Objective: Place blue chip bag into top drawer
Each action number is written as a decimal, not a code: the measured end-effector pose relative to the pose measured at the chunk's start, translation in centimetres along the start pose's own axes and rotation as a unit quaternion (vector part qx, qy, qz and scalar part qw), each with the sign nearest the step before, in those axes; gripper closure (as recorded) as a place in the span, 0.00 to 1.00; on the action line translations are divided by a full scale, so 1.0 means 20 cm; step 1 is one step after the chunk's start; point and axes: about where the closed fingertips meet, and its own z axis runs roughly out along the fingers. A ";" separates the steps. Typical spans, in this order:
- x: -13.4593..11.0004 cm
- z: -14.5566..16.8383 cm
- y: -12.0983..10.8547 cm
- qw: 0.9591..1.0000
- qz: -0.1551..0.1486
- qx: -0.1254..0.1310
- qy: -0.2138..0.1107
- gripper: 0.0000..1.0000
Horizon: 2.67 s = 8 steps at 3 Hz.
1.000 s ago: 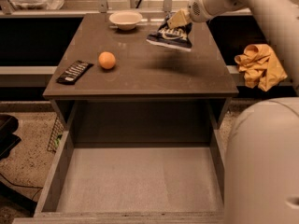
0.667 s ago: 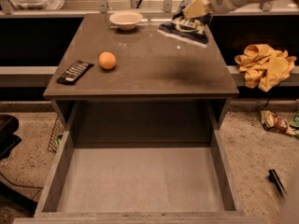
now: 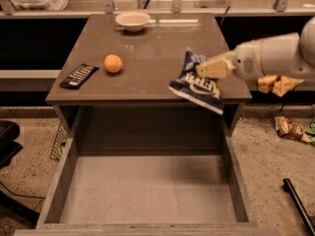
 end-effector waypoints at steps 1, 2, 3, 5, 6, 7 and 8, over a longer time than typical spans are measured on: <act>0.33 -0.25 0.14 0.996 -0.053 -0.070 0.008 1.00; 0.45 -0.47 0.26 0.988 -0.112 -0.105 0.033 1.00; 0.46 -0.46 0.31 0.985 -0.123 -0.117 0.040 1.00; 0.48 -0.10 0.52 0.976 -0.146 -0.146 0.074 1.00; 0.56 0.20 0.66 0.972 -0.125 -0.185 0.077 1.00; 0.57 0.25 0.68 0.971 -0.122 -0.191 0.077 0.86; 0.57 0.25 0.69 0.970 -0.123 -0.193 0.077 0.64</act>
Offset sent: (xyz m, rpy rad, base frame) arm -0.1870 -0.0903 -0.0212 -0.1577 -0.0931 0.4376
